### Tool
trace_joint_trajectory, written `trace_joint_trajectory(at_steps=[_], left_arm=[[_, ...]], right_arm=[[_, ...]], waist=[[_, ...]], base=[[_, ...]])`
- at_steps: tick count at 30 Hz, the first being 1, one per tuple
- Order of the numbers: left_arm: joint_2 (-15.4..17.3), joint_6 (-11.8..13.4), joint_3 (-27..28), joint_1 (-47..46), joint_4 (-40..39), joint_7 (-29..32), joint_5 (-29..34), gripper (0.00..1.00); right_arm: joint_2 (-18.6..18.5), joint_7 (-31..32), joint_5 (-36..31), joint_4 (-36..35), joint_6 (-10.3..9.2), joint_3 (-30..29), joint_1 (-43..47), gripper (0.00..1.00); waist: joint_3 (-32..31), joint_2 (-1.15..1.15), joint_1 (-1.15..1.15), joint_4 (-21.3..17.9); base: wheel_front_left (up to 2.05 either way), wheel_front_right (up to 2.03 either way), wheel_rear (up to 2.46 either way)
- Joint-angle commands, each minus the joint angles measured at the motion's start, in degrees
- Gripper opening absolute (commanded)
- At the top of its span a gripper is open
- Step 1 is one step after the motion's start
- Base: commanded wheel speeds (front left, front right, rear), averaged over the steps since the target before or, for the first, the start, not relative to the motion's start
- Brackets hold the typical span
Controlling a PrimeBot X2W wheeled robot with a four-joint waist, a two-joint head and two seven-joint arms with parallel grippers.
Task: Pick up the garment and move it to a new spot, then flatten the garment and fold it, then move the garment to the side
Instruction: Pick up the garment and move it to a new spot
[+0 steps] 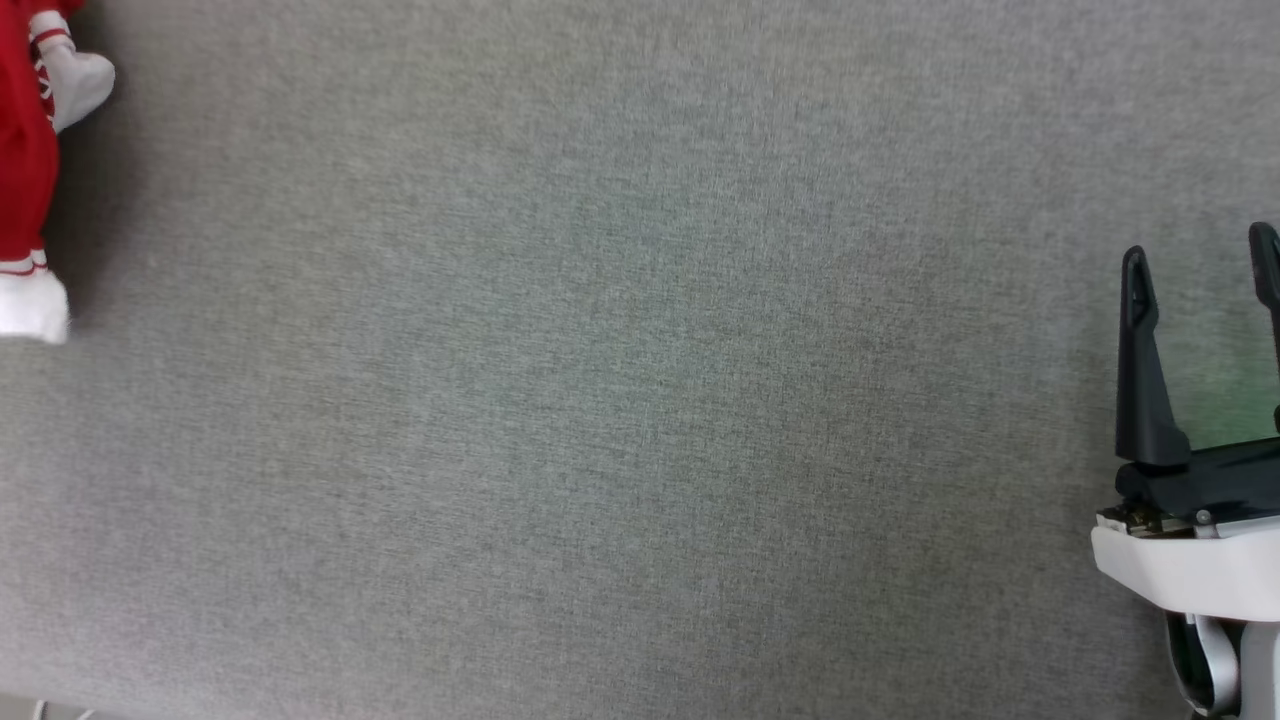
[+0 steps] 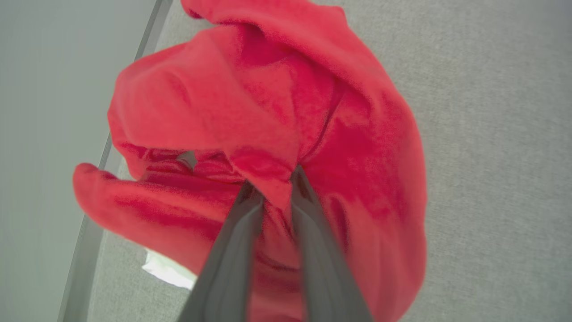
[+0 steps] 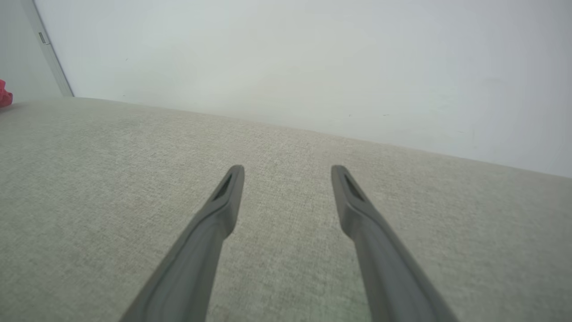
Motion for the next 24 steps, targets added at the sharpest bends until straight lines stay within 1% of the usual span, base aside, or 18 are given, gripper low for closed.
trace_joint_trajectory(at_steps=[1,6,9,11,13,19,21,24], left_arm=[[0.35,0.00,-0.48,-0.52,-0.47,-0.26,0.43,0.00],[2.49,0.00,-4.13,-3.28,-4.82,-0.23,0.66,0.00],[3.75,0.00,-6.39,-5.48,-7.71,0.16,1.83,0.00],[3.60,0.00,-7.36,-6.77,-9.37,0.50,1.71,0.00],[4.08,0.00,-9.19,-8.21,-11.46,1.48,2.92,0.00],[2.43,0.00,-12.73,-12.38,-16.85,4.28,3.90,0.00],[1.22,0.00,-13.73,-13.62,-18.11,5.12,4.32,0.00],[0.43,0.00,-14.90,-14.95,-19.92,6.33,4.53,0.00]], right_arm=[[0.31,-0.09,0.31,0.21,-0.02,0.04,-0.03,1.00],[1.76,-0.08,1.22,1.52,-0.02,0.21,1.13,1.00],[2.50,-0.09,1.61,2.16,-0.02,0.29,1.57,1.00],[2.87,-0.08,2.01,2.49,-0.02,0.36,1.80,1.00],[3.15,-0.09,2.23,2.84,-0.02,0.29,2.35,1.00],[3.52,-0.09,3.87,3.58,-0.02,0.56,3.00,1.00],[3.54,-0.09,5.07,3.82,-0.02,0.53,3.26,1.00],[3.55,-0.09,6.00,4.11,-0.02,0.96,3.53,1.00]], waist=[[-2.30,0.00,0.00,-0.06],[-6.98,0.00,0.00,-0.69],[-9.37,0.00,0.00,-1.24],[-10.87,0.00,0.00,-1.78],[-12.20,0.00,0.00,-2.36],[-15.45,0.00,0.00,-4.91],[-16.25,0.00,0.00,-6.07],[-17.16,0.00,0.00,-8.27]], base=[[0.00,0.00,0.00],[0.00,0.00,0.00],[0.00,0.00,0.00],[0.00,0.00,0.00],[0.00,0.00,0.00],[0.00,0.00,0.00],[0.00,0.00,0.00],[0.00,0.00,0.00]])
